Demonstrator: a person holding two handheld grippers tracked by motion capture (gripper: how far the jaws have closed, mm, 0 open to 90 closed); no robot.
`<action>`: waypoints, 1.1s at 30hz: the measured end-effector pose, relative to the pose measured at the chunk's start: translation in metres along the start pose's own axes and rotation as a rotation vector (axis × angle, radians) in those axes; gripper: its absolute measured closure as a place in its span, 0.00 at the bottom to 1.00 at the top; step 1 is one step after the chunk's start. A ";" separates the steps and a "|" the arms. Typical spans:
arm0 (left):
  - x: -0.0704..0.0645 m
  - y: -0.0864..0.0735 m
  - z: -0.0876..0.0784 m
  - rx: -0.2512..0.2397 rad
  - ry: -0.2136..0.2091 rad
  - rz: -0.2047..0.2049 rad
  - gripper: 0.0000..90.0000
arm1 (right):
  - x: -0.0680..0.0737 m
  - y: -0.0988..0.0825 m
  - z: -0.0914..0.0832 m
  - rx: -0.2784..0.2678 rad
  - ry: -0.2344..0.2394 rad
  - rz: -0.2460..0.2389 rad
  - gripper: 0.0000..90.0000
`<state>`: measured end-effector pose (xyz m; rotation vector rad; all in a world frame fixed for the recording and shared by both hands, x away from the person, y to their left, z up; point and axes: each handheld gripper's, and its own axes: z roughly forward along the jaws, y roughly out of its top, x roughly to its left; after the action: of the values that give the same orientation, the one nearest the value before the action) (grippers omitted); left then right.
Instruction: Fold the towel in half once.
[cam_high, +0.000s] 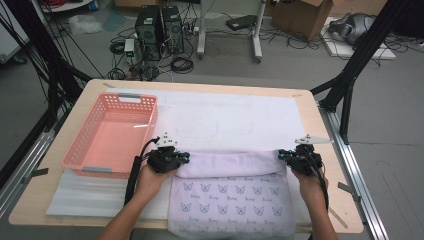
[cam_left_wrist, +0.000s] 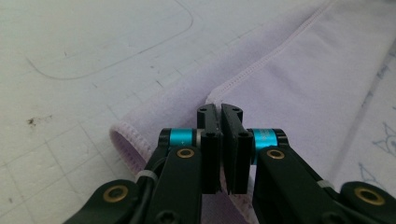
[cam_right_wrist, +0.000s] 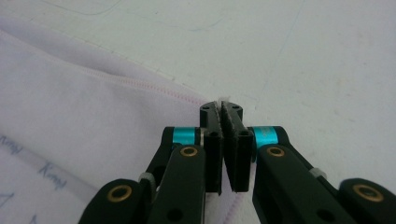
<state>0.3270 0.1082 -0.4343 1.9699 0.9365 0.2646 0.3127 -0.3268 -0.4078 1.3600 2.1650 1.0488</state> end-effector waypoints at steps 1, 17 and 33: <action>-0.001 -0.001 -0.003 -0.004 0.008 0.000 0.97 | 0.000 -0.003 -0.003 -0.012 0.001 -0.008 0.97; -0.031 -0.040 -0.056 -0.151 -0.068 -0.010 0.97 | 0.024 -0.057 -0.061 -0.105 0.037 -0.015 0.96; -0.038 -0.063 -0.076 -0.207 -0.064 -0.087 0.64 | 0.040 -0.088 -0.089 -0.092 0.045 0.006 0.67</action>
<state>0.2297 0.1492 -0.4357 1.7347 0.9128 0.2376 0.1832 -0.3489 -0.4134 1.3150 2.1171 1.1766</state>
